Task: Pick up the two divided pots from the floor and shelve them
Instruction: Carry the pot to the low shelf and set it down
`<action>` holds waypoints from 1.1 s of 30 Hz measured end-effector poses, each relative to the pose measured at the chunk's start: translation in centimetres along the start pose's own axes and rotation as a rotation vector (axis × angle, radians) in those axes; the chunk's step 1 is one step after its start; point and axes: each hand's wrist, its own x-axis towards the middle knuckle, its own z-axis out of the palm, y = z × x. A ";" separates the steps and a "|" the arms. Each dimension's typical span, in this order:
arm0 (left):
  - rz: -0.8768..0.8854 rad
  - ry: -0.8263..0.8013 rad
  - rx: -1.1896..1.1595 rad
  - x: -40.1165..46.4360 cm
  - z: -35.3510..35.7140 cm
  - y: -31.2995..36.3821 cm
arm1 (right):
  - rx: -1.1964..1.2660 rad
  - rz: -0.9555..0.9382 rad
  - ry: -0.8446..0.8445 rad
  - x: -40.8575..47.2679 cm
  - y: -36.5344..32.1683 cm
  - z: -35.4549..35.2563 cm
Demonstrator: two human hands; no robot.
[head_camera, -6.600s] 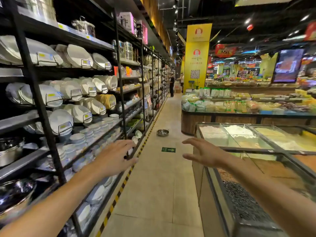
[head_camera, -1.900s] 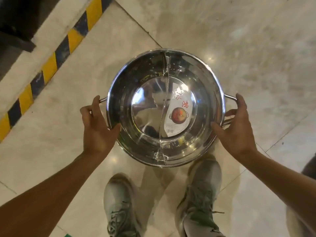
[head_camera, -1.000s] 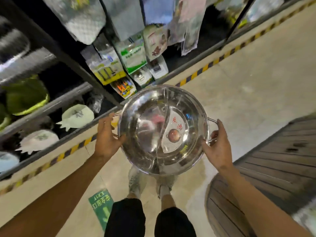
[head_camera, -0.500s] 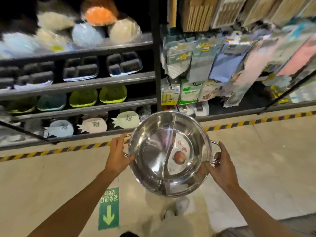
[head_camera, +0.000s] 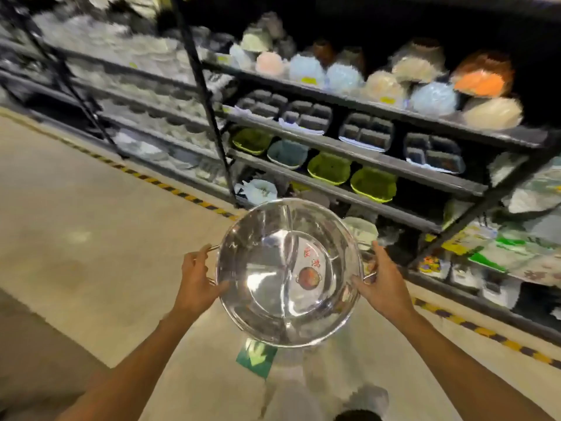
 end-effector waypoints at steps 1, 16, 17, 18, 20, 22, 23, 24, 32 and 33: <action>-0.026 0.037 -0.004 -0.4 -2.3 -1.6 | -0.002 -0.033 -0.027 0.7 -2.4 1.7; -0.366 0.378 0.004 0.1 -19.6 -16.9 | -0.035 -0.391 -0.312 14.8 -26.5 21.7; -0.384 0.384 0.013 1.1 -20.5 -17.8 | -0.040 -0.405 -0.336 16.3 -28.0 23.1; -0.403 0.392 0.023 2.3 -21.5 -18.5 | -0.048 -0.422 -0.357 17.9 -29.6 24.6; -0.454 0.421 0.037 4.8 -23.7 -19.7 | -0.053 -0.458 -0.407 21.4 -33.0 27.6; -0.503 0.454 0.059 7.3 -25.8 -20.9 | -0.044 -0.489 -0.466 24.5 -36.7 30.6; -0.521 0.473 0.068 8.4 -26.9 -21.7 | -0.034 -0.502 -0.485 25.8 -38.5 32.0; -0.539 0.495 0.075 9.6 -28.1 -22.4 | -0.027 -0.520 -0.497 27.0 -40.1 33.4; -0.656 0.646 0.138 16.2 -36.9 -29.3 | -0.023 -0.686 -0.611 35.0 -54.8 44.8; -0.684 0.655 0.129 17.0 -37.8 -30.6 | -0.025 -0.699 -0.619 35.8 -56.5 46.4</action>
